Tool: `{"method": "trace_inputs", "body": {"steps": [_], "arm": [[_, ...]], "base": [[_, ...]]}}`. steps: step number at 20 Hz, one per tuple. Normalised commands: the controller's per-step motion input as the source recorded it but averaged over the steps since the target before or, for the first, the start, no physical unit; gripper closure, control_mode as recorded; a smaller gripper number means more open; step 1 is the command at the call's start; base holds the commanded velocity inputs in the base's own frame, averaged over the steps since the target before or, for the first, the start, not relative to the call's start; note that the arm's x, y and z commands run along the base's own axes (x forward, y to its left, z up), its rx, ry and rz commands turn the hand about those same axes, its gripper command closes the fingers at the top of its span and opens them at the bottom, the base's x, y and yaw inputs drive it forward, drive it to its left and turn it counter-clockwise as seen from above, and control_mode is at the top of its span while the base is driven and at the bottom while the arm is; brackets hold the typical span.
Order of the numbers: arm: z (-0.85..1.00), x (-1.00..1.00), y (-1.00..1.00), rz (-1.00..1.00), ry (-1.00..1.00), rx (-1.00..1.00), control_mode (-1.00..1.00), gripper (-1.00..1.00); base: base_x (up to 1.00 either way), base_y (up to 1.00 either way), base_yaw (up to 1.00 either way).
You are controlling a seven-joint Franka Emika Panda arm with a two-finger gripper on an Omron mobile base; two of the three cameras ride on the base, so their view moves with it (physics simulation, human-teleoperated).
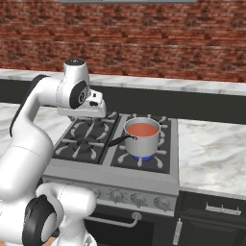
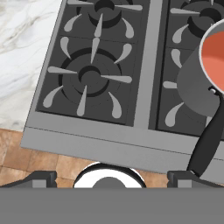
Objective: Wait until the marinara sauce is simmered to a deep red color and then turn off the stove.
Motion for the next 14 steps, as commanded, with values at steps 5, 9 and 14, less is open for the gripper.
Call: {"method": "trace_inputs", "body": {"steps": [5,9,14], "arm": [[0.00,0.00,0.00,0.00,0.00,0.00,-1.00,-1.00],[0.00,0.00,0.00,0.00,0.00,0.00,-1.00,-1.00],[0.00,0.00,0.00,0.00,0.00,0.00,-1.00,-1.00]], "base": [[0.00,0.00,0.00],[0.00,0.00,0.00],[0.00,0.00,0.00]]}}
